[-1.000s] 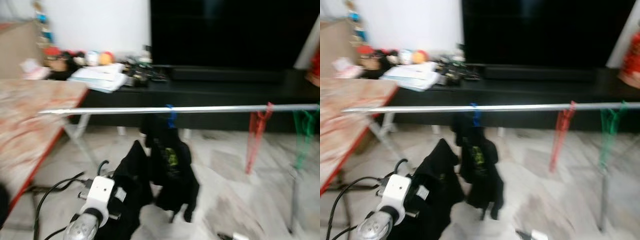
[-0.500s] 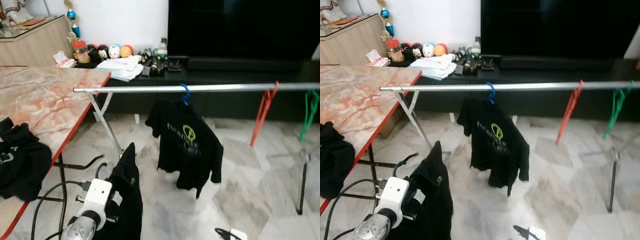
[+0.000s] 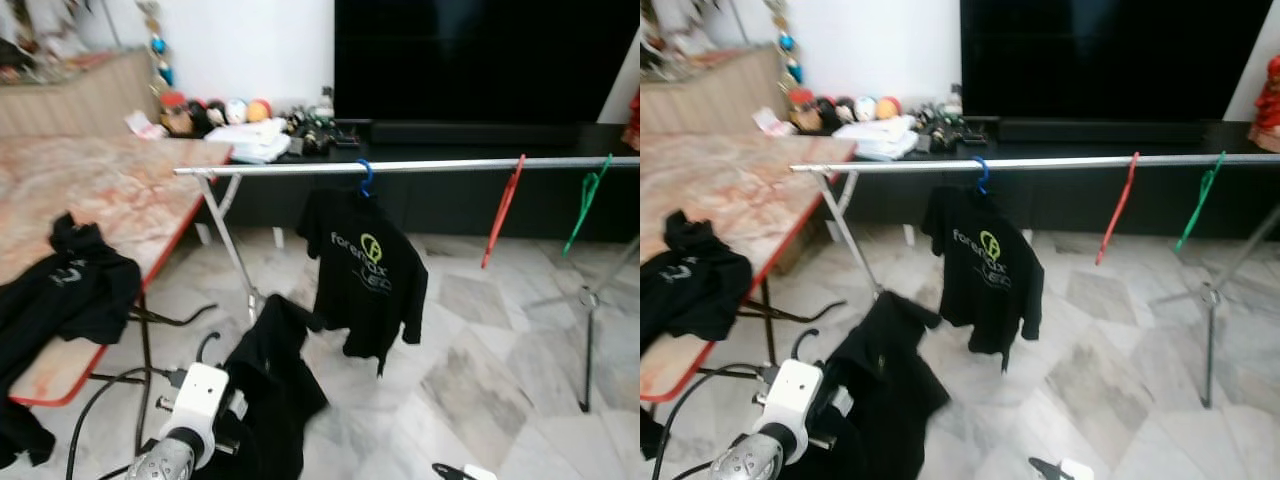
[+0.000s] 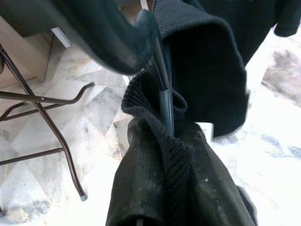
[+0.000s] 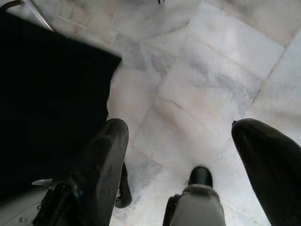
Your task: Hang hanger
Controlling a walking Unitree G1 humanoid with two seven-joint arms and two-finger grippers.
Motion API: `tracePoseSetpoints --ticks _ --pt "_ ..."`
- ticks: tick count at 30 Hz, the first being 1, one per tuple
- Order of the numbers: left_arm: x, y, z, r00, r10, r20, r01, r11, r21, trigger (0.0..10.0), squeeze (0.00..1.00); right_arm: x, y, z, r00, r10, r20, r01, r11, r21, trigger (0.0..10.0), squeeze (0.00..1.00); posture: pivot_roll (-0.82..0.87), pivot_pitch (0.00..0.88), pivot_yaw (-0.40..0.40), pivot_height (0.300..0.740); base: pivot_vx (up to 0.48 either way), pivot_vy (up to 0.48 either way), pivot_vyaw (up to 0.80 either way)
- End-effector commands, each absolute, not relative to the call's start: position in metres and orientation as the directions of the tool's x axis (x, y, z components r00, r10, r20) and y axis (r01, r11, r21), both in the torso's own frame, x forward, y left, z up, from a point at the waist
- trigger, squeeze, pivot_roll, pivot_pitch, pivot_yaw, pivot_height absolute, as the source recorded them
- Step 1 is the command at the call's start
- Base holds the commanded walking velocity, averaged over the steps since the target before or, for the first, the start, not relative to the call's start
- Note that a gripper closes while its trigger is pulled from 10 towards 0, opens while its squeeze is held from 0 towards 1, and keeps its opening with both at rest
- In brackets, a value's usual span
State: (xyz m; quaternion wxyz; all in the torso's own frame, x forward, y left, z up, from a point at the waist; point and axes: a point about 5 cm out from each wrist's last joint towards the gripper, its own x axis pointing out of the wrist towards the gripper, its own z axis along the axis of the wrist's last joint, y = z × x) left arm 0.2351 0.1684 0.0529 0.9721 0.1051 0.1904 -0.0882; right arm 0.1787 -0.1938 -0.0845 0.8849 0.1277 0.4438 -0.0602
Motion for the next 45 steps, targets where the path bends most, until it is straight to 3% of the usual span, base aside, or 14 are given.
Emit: tracePoseSetpoints --ticks 1,4,8,12,17,18,21,27,31,34,39,45 --pt "0.241 0.166 0.064 0.915 -0.17 -0.367 0.251 0.95 0.185 10.0 0.0 0.184 -0.189 -0.082 0.622 0.036 -0.782 0.176 0.967 0.184 10.0 0.0 0.09 0.047 0.024 0.74 0.0 0.0 0.0" --pt "0.242 0.162 0.065 0.883 -0.243 -0.401 0.337 0.924 0.181 10.0 0.0 0.186 -0.188 -0.08 0.637 0.075 -0.767 0.118 0.974 0.193 10.0 0.0 0.1 0.045 0.022 0.74 0.0 0.0 0.0" --pt "0.244 0.159 0.065 0.817 -0.33 -0.473 0.459 0.868 0.189 10.0 0.0 0.193 -0.183 -0.075 0.641 0.21 -0.739 -0.118 0.977 0.175 10.0 0.0 0.1 0.043 0.021 0.74 0.0 0.0 0.0" --pt "0.25 0.155 0.063 0.756 -0.384 -0.53 0.542 0.821 0.18 10.0 0.0 0.197 -0.172 -0.07 0.584 0.396 -0.709 -0.384 0.904 0.189 10.0 0.0 0.08 0.034 0.02 0.74 0.0 0.0 0.0" --pt "0.264 0.152 0.068 0.769 -0.37 -0.522 0.527 0.829 0.188 10.0 0.0 0.197 -0.161 -0.065 0.527 0.539 -0.657 -0.509 0.819 0.263 10.0 0.0 0.07 0.033 0.024 0.74 0.0 0.0 0.0" --pt "0.267 0.151 0.069 0.769 -0.37 -0.521 0.523 0.833 0.181 10.0 0.0 0.206 -0.157 -0.059 0.518 0.587 -0.622 -0.556 0.784 0.277 10.0 0.0 0.07 0.034 0.025 0.74 0.0 0.0 0.0" --pt "0.274 0.143 0.075 0.759 -0.394 -0.518 0.541 0.824 0.167 10.0 0.0 0.268 -0.146 -0.007 0.519 0.727 -0.449 -0.699 0.664 0.266 10.0 0.0 0.07 0.041 0.021 0.74 0.0 0.0 0.0" --pt "0.282 0.124 0.088 0.73 -0.458 -0.507 0.602 0.783 0.159 10.0 0.0 0.278 -0.146 0.005 0.562 0.747 -0.355 -0.697 0.659 0.281 10.0 0.0 0.08 0.049 0.016 0.74 0.0 0.0 0.0" --pt "0.287 0.116 0.094 0.711 -0.484 -0.51 0.632 0.758 0.163 10.0 0.0 0.275 -0.141 0.007 0.433 0.83 -0.35 -0.776 0.541 0.324 10.0 0.0 0.08 0.051 0.014 0.74 0.0 0.0 0.0" --pt "0.289 0.113 0.097 0.707 -0.493 -0.507 0.64 0.751 0.163 10.0 0.0 0.274 -0.14 0.007 0.412 0.839 -0.356 -0.781 0.526 0.336 10.0 0.0 0.08 0.052 0.013 0.74 0.0 0.0 0.0" --pt "0.292 0.104 0.105 0.695 -0.52 -0.496 0.663 0.73 0.165 10.0 0.0 0.28 -0.148 0.01 0.511 0.774 -0.374 -0.754 0.612 0.238 10.0 0.0 0.08 0.052 0.01 0.74 0.0 0.0 0.0" --pt "0.291 0.1 0.112 0.701 -0.525 -0.482 0.667 0.723 0.183 10.0 0.0 0.282 -0.151 0.013 0.568 0.752 -0.335 -0.73 0.648 0.217 10.0 0.0 0.08 0.054 0.007 0.74 0.0 0.0 0.0"
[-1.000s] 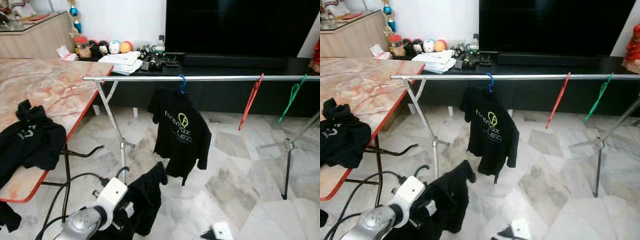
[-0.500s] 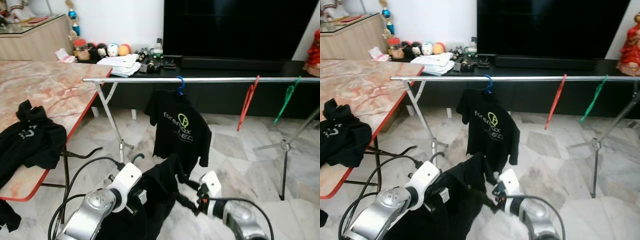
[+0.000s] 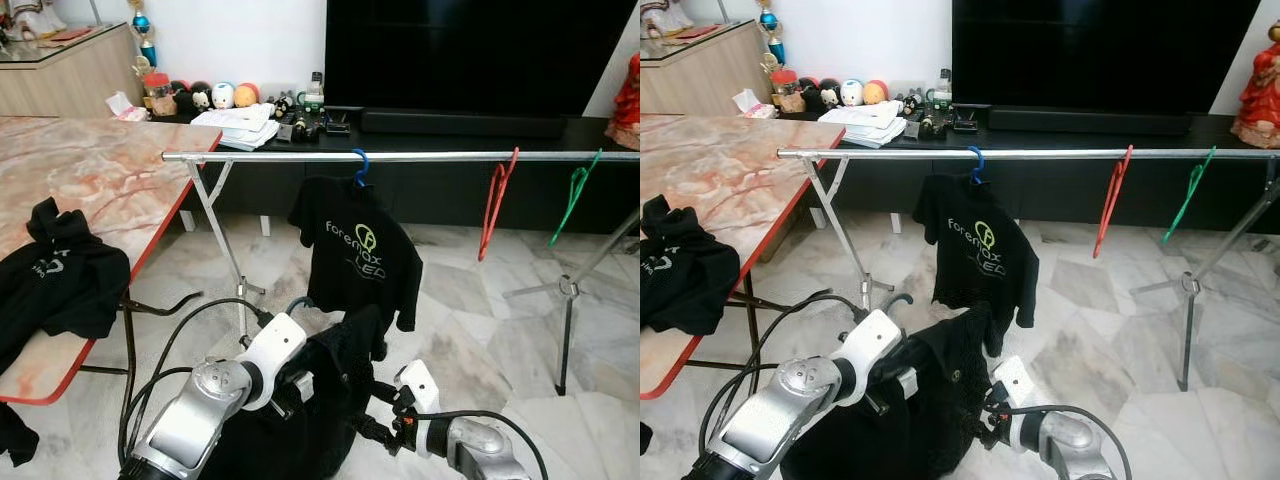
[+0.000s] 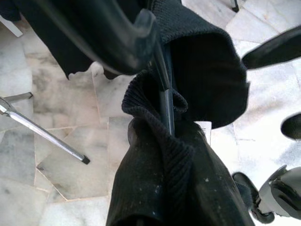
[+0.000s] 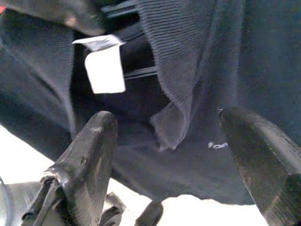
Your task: Hang hanger
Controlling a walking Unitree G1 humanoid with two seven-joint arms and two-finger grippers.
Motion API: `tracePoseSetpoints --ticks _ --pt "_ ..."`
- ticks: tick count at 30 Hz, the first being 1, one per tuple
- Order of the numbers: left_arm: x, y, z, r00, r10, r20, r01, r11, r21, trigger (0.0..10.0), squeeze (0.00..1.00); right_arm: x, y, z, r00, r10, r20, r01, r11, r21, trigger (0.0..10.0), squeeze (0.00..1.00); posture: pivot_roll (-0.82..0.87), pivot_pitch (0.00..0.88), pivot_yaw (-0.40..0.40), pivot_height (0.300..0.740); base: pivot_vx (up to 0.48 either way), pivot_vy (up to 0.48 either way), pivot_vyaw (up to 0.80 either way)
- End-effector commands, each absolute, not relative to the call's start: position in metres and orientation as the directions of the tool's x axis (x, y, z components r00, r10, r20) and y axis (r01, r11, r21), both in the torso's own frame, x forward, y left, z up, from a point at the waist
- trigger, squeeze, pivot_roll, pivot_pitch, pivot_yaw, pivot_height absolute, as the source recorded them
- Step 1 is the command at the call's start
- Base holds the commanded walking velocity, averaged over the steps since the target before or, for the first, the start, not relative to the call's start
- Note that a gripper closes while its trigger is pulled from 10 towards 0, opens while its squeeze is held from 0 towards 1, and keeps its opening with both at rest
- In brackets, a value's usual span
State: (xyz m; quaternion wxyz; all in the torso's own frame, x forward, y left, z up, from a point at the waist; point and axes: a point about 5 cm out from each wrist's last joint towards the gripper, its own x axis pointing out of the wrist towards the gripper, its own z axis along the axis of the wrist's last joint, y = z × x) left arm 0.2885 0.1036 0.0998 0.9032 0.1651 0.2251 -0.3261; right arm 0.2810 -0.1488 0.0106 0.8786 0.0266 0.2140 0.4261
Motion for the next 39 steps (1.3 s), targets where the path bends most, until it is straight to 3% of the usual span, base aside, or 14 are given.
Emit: tracePoseSetpoints --ticks 1,6,7,8,9,10,11,12,14,20,21,22,23,39 --pt "0.291 0.099 0.114 0.701 -0.529 -0.478 0.669 0.72 0.186 10.0 0.0 0.284 -0.153 0.014 0.596 0.732 -0.33 -0.718 0.67 0.191 10.0 0.0 0.08 0.053 0.006 0.74 0.0 0.0 0.0" --pt "0.289 0.096 0.116 0.684 -0.547 -0.483 0.691 0.697 0.189 10.0 0.0 0.282 -0.151 0.013 0.571 0.754 -0.325 -0.724 0.649 0.234 10.0 0.0 0.09 0.053 0.004 0.74 0.0 0.0 0.0" --pt "0.288 0.096 0.116 0.684 -0.548 -0.483 0.692 0.697 0.189 10.0 0.0 0.282 -0.15 0.012 0.563 0.757 -0.33 -0.73 0.644 0.231 5.7 0.0 0.09 0.054 0.004 0.74 0.0 0.0 0.0" --pt "0.288 0.095 0.117 0.683 -0.548 -0.482 0.692 0.697 0.189 10.0 0.0 0.282 -0.15 0.012 0.558 0.76 -0.333 -0.734 0.64 0.23 5.7 0.0 0.09 0.054 0.004 0.74 0.0 0.0 0.0" --pt "0.288 0.095 0.118 0.684 -0.549 -0.48 0.692 0.697 0.189 10.0 0.0 0.281 -0.15 0.012 0.559 0.759 -0.334 -0.732 0.64 0.231 1.8 0.0 0.09 0.054 0.003 0.74 0.0 0.0 0.0" --pt "0.288 0.094 0.12 0.684 -0.552 -0.477 0.693 0.696 0.189 10.0 0.0 0.281 -0.15 0.012 0.559 0.758 -0.334 -0.731 0.642 0.232 0.0 0.0 0.09 0.054 0.003 0.74 0.0 0.0 0.0" --pt "0.288 0.093 0.121 0.684 -0.555 -0.472 0.694 0.694 0.19 10.0 0.0 0.281 -0.15 0.012 0.56 0.756 -0.338 -0.729 0.644 0.232 0.0 0.0 0.09 0.054 0.003 0.74 0.0 0.0 0.0" --pt "0.287 0.09 0.125 0.679 -0.568 -0.464 0.703 0.685 0.19 10.0 0.0 0.281 -0.15 0.011 0.553 0.758 -0.347 -0.733 0.64 0.231 8.7 0.0 0.09 0.055 0.001 0.74 0.0 0.0 0.0" --pt "0.286 0.087 0.128 0.674 -0.579 -0.459 0.712 0.675 0.193 10.0 0.0 0.281 -0.15 0.011 0.548 0.759 -0.351 -0.735 0.637 0.232 10.0 0.0 0.09 0.055 0.001 0.74 0.0 0.0 0.0" --pt "0.283 0.079 0.133 0.654 -0.611 -0.447 0.735 0.653 0.184 10.0 0.0 0.281 -0.151 0.011 0.565 0.749 -0.345 -0.723 0.651 0.231 9.5 0.0 0.09 0.054 0.001 0.74 0.0 0.0 0.0" --pt "0.283 0.079 0.134 0.652 -0.613 -0.446 0.737 0.65 0.184 10.0 0.0 0.281 -0.152 0.011 0.569 0.747 -0.344 -0.72 0.655 0.23 4.7 0.0 0.1 0.055 0.001 0.74 0.0 0.0 0.0" --pt "0.282 0.078 0.135 0.649 -0.617 -0.445 0.74 0.648 0.182 10.0 0.0 0.281 -0.152 0.011 0.571 0.746 -0.344 -0.719 0.656 0.23 3.1 0.0 0.1 0.055 0.001 0.74 0.0 0.0 0.0" --pt "0.282 0.078 0.135 0.647 -0.62 -0.444 0.742 0.645 0.181 10.0 0.0 0.281 -0.152 0.011 0.571 0.745 -0.344 -0.718 0.657 0.23 0.0 0.0 0.1 0.055 0.0 0.74 0.0 0.0 0.0" --pt "0.28 0.076 0.136 0.64 -0.623 -0.45 0.748 0.638 0.18 10.0 0.0 0.282 -0.154 0.011 0.591 0.725 -0.353 -0.706 0.677 0.207 0.0 0.0 0.1 0.055 -0.003 0.74 0.0 0.0 0.0"
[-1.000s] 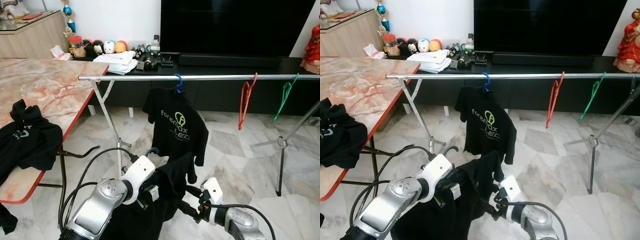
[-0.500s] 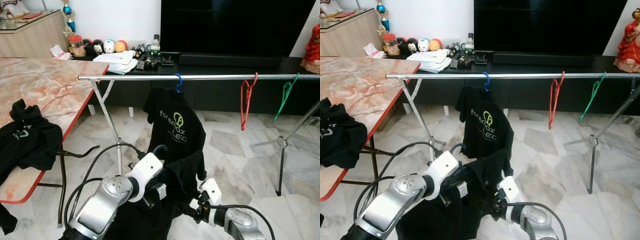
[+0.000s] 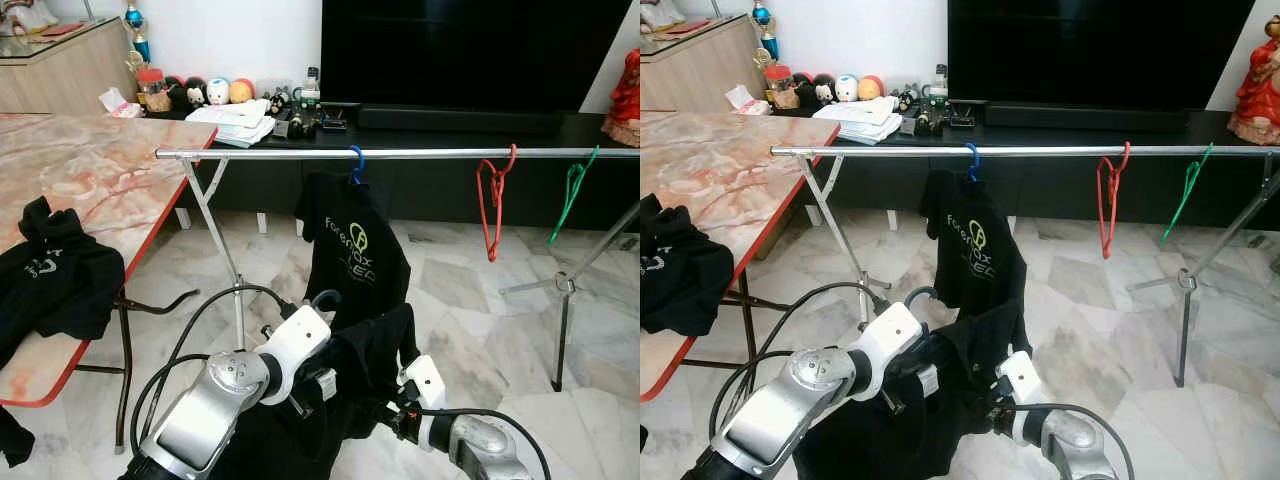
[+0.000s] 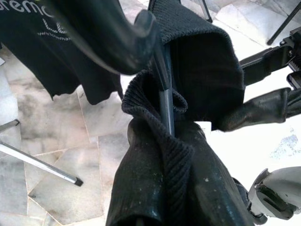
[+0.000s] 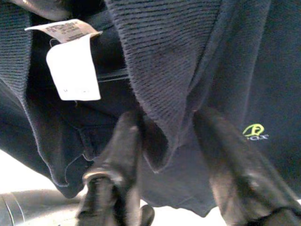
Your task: Hang hanger
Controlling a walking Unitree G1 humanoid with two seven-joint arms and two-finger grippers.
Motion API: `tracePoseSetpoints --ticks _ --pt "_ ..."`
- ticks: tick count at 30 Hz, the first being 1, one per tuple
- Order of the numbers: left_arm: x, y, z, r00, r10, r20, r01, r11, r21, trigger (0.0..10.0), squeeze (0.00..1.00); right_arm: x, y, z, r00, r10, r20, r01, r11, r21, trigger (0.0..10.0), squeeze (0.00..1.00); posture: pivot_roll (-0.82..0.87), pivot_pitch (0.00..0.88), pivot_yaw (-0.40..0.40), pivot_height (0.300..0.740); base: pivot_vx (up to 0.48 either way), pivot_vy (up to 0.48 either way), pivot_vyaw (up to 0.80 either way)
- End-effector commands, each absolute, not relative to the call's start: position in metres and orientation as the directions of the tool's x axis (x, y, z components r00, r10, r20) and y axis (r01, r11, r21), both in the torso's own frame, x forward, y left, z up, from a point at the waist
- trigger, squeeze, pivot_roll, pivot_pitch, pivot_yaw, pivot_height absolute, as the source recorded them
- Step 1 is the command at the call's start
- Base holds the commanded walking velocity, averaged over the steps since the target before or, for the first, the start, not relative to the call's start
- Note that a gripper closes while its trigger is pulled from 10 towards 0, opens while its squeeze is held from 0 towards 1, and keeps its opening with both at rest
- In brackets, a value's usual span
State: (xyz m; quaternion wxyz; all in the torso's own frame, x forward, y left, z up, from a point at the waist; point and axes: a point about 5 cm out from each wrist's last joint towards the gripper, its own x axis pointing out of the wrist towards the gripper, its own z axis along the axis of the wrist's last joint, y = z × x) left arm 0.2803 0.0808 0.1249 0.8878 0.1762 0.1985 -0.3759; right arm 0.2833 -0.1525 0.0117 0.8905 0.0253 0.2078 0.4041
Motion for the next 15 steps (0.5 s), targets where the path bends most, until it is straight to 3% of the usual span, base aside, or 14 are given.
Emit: tracePoseSetpoints --ticks 1,15 --pt "0.2797 0.076 0.1357 0.64 -0.623 -0.45 0.748 0.639 0.179 10.0 0.0 0.2821 -0.1544 0.0107 0.591 0.724 -0.355 -0.706 0.677 0.207 0.0 0.0 0.1 0.054 -0.003 0.74 0.0 0.0 0.0" --pt "0.2792 0.0749 0.1373 0.637 -0.63 -0.445 0.753 0.631 0.185 10.0 0.0 0.2825 -0.1544 0.0103 0.594 0.718 -0.364 -0.701 0.683 0.204 0.0 0.0 0.1 0.05 -0.002 0.74 0.0 0.0 0.0"
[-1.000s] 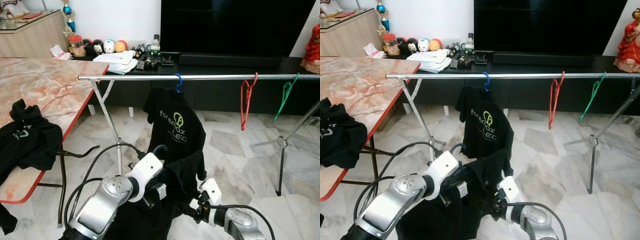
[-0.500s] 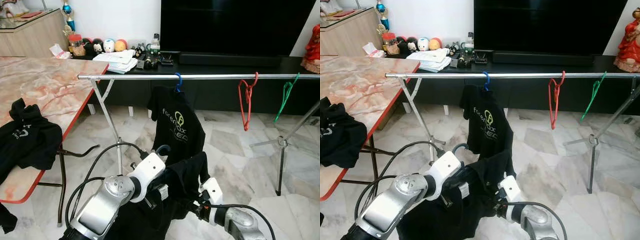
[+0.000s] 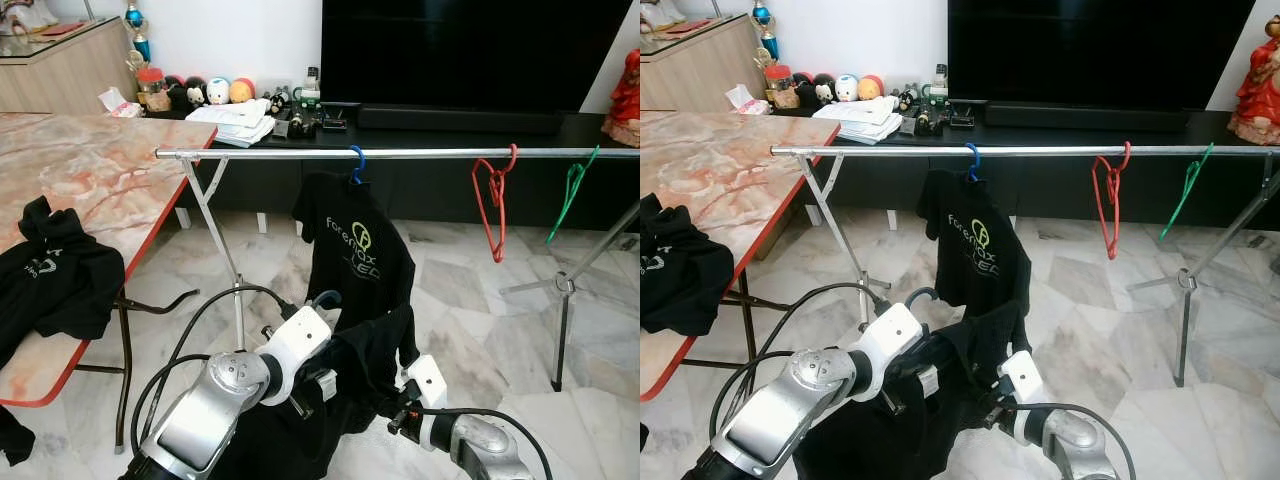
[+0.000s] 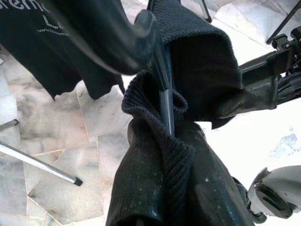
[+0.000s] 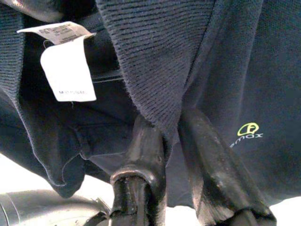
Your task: Hang hanger
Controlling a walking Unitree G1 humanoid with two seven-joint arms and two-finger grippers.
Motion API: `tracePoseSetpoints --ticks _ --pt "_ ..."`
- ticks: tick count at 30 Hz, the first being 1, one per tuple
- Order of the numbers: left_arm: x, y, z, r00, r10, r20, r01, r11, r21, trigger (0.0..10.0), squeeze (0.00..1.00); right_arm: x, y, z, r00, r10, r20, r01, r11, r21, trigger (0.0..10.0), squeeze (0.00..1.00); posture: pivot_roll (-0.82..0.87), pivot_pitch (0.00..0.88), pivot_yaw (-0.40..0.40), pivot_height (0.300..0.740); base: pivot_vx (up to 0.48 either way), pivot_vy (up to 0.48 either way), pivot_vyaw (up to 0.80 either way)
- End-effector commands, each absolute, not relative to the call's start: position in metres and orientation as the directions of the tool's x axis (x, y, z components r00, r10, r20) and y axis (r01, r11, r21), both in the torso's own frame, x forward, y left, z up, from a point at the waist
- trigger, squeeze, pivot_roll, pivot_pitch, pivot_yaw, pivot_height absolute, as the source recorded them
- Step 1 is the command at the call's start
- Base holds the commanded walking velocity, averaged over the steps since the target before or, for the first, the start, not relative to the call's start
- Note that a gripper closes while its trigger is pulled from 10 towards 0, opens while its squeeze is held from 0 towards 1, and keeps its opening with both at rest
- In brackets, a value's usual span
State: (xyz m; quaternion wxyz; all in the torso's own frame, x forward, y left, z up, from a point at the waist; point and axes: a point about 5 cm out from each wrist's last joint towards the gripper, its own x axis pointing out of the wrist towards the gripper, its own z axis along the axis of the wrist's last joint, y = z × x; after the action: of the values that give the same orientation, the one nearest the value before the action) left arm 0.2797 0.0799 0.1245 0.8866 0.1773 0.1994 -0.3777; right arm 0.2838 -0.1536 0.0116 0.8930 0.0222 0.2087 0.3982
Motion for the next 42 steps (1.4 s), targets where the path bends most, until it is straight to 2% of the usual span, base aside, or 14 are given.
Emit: tracePoseSetpoints --ticks 1,15,21,22,26,27,29,30,33,34,39,42 --pt "0.28 0.075 0.137 0.645 -0.623 -0.441 0.746 0.639 0.189 10.0 0.0 0.283 -0.155 0.01 0.596 0.714 -0.367 -0.698 0.687 0.204 0.0 0.0 0.1 0.051 -0.002 0.74 0.0 0.0 0.0" --pt "0.279 0.078 0.137 0.643 -0.623 -0.446 0.746 0.64 0.183 10.0 0.0 0.284 -0.157 0.009 0.618 0.681 -0.391 -0.671 0.717 0.189 0.0 0.0 0.11 0.053 0.003 0.74 0.0 0.0 0.0" --pt "0.279 0.092 0.135 0.64 -0.602 -0.477 0.749 0.628 0.214 10.0 0.0 0.285 -0.16 0.008 0.643 0.646 -0.412 -0.651 0.744 0.149 0.0 0.0 0.11 0.056 0.002 0.74 0.0 0.0 0.0" --pt "0.278 0.102 0.132 0.62 -0.601 -0.504 0.77 0.589 0.244 10.0 0.0 0.286 -0.162 0.008 0.659 0.623 -0.421 -0.638 0.76 0.127 0.0 0.0 0.11 0.056 0.002 0.74 0.0 0.0 0.0" --pt "0.274 0.118 0.128 0.583 -0.596 -0.552 0.803 0.529 0.275 10.0 0.0 0.287 -0.165 0.008 0.677 0.594 -0.434 -0.622 0.778 0.095 0.0 0.0 0.1 0.057 0.0 0.74 0.0 0.0 0.0" --pt "0.274 0.119 0.128 0.58 -0.594 -0.558 0.805 0.524 0.28 10.0 0.0 0.287 -0.165 0.008 0.679 0.592 -0.435 -0.621 0.779 0.09 0.0 0.0 0.1 0.057 0.0 0.74 0.0 0.0 0.0" --pt "0.269 0.126 0.126 0.54 -0.602 -0.588 0.838 0.451 0.308 10.0 0.0 0.287 -0.166 0.008 0.684 0.581 -0.441 -0.616 0.784 0.077 0.0 0.0 0.1 0.06 -0.003 0.74 0.0 0.0 0.0" --pt "0.269 0.126 0.126 0.54 -0.602 -0.588 0.838 0.451 0.308 10.0 0.0 0.287 -0.166 0.008 0.684 0.581 -0.441 -0.616 0.784 0.077 0.0 0.0 0.1 0.06 -0.003 0.74 0.0 0.0 0.0" --pt "0.262 0.13 0.125 0.484 -0.614 -0.624 0.875 0.364 0.321 10.0 0.0 0.288 -0.167 0.008 0.69 0.565 -0.452 -0.611 0.79 0.053 0.0 0.0 0.1 0.06 -0.003 0.74 0.0 0.0 0.0" --pt "0.257 0.132 0.126 0.438 -0.638 -0.634 0.899 0.323 0.296 10.0 0.0 0.288 -0.168 0.008 0.691 0.56 -0.457 -0.611 0.79 0.043 0.0 0.0 0.1 0.061 -0.003 0.74 0.0 0.0 0.0" --pt "0.255 0.138 0.131 0.43 -0.653 -0.624 0.903 0.309 0.298 10.0 0.0 0.288 -0.169 0.008 0.694 0.548 -0.466 -0.61 0.792 0.022 0.0 0.0 0.1 0.065 -0.006 0.74 0.0 0.0 0.0" --pt "0.247 0.145 0.137 0.363 -0.693 -0.622 0.932 0.269 0.244 10.0 0.0 0.299 -0.178 0.014 0.696 0.505 -0.511 -0.587 0.81 0.002 0.0 0.0 0.1 0.065 -0.007 0.74 0.0 0.0 0.0"
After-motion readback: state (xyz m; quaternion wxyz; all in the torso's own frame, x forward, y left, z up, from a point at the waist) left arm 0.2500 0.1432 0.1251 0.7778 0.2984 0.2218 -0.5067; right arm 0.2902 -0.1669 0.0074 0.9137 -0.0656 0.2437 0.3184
